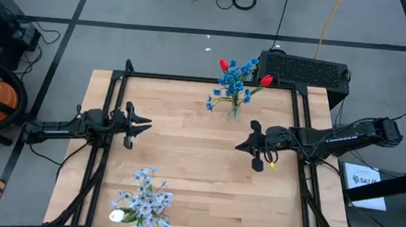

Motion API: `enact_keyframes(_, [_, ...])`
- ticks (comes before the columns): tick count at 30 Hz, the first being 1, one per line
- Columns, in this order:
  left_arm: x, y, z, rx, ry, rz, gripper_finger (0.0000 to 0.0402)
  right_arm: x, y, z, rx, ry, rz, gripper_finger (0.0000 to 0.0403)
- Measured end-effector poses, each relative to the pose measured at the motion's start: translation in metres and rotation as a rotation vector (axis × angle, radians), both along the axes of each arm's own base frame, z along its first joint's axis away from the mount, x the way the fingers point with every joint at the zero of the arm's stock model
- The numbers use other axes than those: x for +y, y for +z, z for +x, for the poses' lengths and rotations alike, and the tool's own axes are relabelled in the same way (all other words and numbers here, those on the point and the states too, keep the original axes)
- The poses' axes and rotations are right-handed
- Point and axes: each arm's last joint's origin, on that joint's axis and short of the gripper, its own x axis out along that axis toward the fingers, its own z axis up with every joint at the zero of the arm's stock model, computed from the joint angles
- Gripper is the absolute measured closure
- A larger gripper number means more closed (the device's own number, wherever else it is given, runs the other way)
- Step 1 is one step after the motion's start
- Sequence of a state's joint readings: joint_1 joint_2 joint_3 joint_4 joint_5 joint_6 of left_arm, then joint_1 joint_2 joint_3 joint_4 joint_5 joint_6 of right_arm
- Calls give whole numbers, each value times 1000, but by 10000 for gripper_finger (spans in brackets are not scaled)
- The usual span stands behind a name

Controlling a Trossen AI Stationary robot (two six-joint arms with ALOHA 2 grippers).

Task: Sort flowers into vase by color
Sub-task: Return to Home Position

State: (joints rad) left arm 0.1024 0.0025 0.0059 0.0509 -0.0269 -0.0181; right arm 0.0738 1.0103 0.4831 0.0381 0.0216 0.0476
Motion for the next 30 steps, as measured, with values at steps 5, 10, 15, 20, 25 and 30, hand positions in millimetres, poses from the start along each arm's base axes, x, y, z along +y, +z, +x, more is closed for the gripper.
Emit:
enact_keyframes(5, [0,0,0,0,0,0,304,0,-1,0,6,19,-41,403])
enact_keyframes(10, [0,0,0,0,0,0,304,0,-1,-1,11,10,-24,403])
enact_keyframes(15, [0,0,0,0,0,0,304,0,-1,-1,14,-15,22,403])
enact_keyframes(20, [0,0,0,0,0,-2,304,0,-1,-1,17,-52,89,403])
enact_keyframes(25, [0,2,0,-22,-1,-5,304,-1,-1,-1,18,-101,143,403])
enact_keyframes(30, [0,1,0,-30,-22,-175,304,-2,-1,-1,10,-181,166,403])
